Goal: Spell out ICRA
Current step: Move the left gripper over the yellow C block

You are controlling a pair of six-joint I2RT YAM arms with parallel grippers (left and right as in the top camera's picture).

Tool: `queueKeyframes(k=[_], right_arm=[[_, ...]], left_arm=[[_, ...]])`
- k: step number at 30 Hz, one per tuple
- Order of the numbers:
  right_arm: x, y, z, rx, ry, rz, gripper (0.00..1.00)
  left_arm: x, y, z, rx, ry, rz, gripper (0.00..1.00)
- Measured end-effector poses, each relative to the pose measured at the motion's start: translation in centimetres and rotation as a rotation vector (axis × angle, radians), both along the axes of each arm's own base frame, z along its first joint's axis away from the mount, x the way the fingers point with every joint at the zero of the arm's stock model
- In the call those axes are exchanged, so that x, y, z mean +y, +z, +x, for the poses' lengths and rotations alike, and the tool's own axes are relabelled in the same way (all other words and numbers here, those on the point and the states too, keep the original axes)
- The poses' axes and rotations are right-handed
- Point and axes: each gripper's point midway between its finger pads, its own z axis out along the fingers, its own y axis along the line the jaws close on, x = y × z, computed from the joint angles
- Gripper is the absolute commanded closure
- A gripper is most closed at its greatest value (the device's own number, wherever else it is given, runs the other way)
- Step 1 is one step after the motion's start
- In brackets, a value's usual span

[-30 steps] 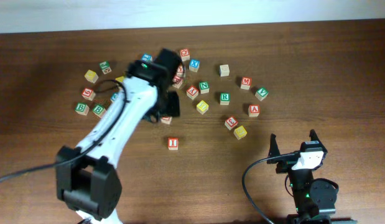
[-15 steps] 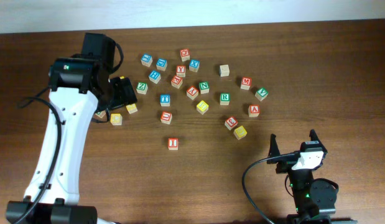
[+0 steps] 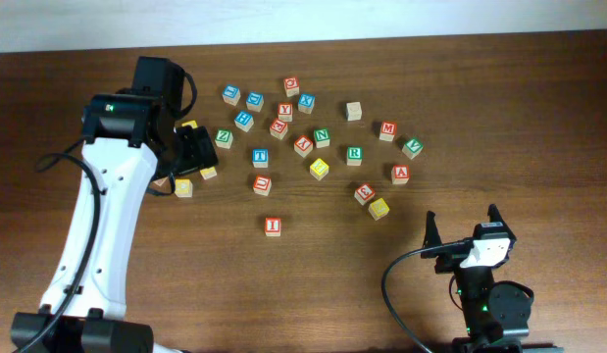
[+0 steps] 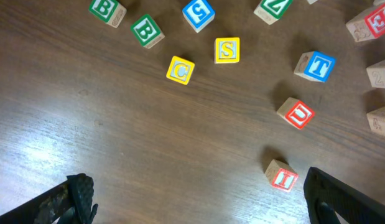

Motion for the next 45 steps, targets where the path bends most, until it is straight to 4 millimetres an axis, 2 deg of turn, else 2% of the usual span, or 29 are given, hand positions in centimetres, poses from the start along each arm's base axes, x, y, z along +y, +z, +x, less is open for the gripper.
queueKeyframes(k=[7, 12, 16, 22, 32, 34, 39, 42, 45], right_arm=[[0.0, 0.0, 0.0, 0.000, 0.000, 0.000, 0.02], [0.0, 0.0, 0.0, 0.000, 0.000, 0.000, 0.02], [0.0, 0.0, 0.0, 0.000, 0.000, -0.001, 0.02], [0.0, 0.0, 0.0, 0.000, 0.000, 0.000, 0.02], [0.0, 0.0, 0.0, 0.000, 0.000, -0.001, 0.02], [0.0, 0.0, 0.0, 0.000, 0.000, 0.000, 0.02], [0.0, 0.0, 0.0, 0.000, 0.000, 0.000, 0.02], [0.0, 0.0, 0.0, 0.000, 0.000, 0.000, 0.02], [0.0, 0.0, 0.0, 0.000, 0.000, 0.000, 0.02]], left_arm=[[0.0, -0.3, -0.7, 0.032, -0.001, -0.002, 0.01], [-0.2, -3.5, -2.1, 0.120, -0.004, -0.012, 0.01], [-0.2, -4.2, -2.6, 0.143, -0.005, -0.015, 0.01], [-0.7, -3.9, 0.2, 0.024, 0.022, -0.043, 0.01], [-1.0, -3.3, 2.7, -0.079, 0.027, -0.059, 0.01], [-0.3, -3.2, 3.0, -0.090, 0.047, -0.062, 0.01], [4.7, -3.5, 2.2, -0.062, 0.185, -0.055, 0.01], [5.8, -3.6, 2.1, -0.057, 0.217, -0.054, 0.01], [5.6, -3.8, 1.7, -0.040, 0.214, -0.062, 0.01]])
